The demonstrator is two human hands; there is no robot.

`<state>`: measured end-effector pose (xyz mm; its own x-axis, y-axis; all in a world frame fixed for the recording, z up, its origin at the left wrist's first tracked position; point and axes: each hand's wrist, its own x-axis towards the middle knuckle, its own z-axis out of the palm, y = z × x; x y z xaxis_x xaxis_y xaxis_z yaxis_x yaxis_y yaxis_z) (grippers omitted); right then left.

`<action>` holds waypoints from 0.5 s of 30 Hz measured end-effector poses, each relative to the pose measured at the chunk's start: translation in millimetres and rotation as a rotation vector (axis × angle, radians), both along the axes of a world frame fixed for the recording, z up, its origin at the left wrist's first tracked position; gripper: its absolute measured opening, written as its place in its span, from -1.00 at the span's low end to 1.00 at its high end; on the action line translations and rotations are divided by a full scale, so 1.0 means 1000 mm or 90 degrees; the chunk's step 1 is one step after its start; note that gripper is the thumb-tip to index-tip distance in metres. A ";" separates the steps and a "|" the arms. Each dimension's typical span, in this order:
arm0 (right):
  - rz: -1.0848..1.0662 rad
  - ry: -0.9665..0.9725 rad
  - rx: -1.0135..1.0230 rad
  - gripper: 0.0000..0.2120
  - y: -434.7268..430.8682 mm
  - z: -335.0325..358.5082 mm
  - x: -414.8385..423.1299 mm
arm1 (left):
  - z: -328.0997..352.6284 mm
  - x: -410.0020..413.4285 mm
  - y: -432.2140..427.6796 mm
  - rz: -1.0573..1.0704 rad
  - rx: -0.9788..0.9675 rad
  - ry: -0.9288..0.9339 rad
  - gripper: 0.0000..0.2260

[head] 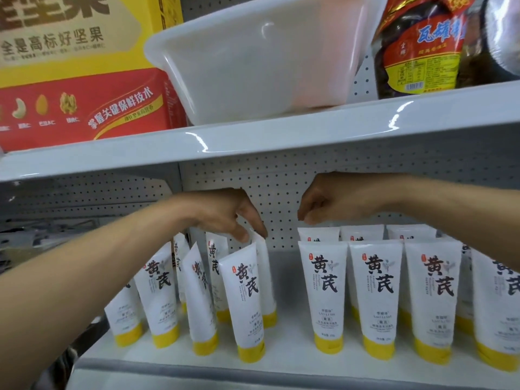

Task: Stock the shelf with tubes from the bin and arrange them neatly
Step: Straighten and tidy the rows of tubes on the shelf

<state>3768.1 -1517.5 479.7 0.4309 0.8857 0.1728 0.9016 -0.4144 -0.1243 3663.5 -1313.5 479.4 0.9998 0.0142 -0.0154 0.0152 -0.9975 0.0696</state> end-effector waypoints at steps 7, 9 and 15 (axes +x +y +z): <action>0.007 0.041 -0.079 -0.85 0.022 -0.014 0.005 | -0.013 0.018 0.003 -0.058 -0.134 -0.005 -0.83; 0.020 0.060 -0.071 -0.89 0.022 -0.015 0.005 | -0.017 0.021 0.001 -0.062 -0.171 -0.019 -0.84; 0.006 0.065 -0.047 -0.80 0.020 -0.018 0.008 | -0.026 0.031 -0.001 -0.066 -0.221 -0.060 -0.84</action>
